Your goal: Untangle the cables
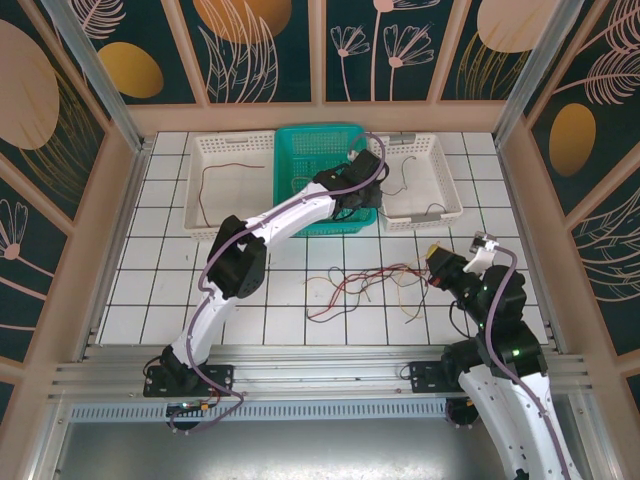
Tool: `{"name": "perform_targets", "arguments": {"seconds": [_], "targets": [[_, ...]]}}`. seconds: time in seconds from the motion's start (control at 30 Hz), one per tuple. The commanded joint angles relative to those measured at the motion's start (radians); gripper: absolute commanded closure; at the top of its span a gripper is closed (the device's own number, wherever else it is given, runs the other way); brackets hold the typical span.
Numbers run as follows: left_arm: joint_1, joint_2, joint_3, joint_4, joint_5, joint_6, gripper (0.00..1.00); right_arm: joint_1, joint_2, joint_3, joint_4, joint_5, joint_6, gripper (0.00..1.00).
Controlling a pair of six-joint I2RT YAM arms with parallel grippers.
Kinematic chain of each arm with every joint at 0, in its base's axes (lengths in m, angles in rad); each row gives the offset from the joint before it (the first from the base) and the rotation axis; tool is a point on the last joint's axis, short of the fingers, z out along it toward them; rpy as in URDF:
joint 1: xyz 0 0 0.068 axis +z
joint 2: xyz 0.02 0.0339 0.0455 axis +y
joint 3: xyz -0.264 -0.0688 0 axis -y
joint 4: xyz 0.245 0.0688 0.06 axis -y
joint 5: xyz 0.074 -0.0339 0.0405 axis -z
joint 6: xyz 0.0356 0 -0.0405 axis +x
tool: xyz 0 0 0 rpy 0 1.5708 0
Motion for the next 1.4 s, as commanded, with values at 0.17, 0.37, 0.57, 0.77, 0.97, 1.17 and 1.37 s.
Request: {"name": "perform_targets", "arguments": {"seconds": [0.17, 0.37, 0.57, 0.77, 0.97, 1.17, 1.37], "targets": [[-0.001, -0.004, 0.084, 0.009, 0.023, -0.012, 1.00, 0.005, -0.024, 0.040, -0.002, 0.020, -0.007, 1.00], [-0.013, 0.033, 0.161, 0.052, 0.039, -0.026, 1.00, 0.004, -0.033, 0.045, -0.010, 0.022, -0.007, 1.00], [-0.035, 0.109, 0.242, 0.140, 0.092, -0.045, 1.00, 0.004, -0.053, 0.032, -0.007, 0.006, 0.002, 1.00], [-0.039, 0.209, 0.321, 0.243, 0.119, -0.087, 1.00, 0.005, -0.079, 0.022, -0.005, -0.028, 0.006, 1.00], [-0.039, 0.321, 0.393, 0.304, 0.130, -0.131, 1.00, 0.004, -0.107, 0.013, -0.007, -0.057, 0.013, 1.00], [-0.039, 0.367, 0.393, 0.288, 0.121, -0.124, 1.00, 0.004, -0.107, 0.011, -0.004, -0.063, 0.006, 1.00], [-0.039, 0.344, 0.394, 0.282, 0.105, -0.098, 0.80, 0.005, -0.098, 0.014, 0.002, -0.063, -0.002, 1.00]]}}
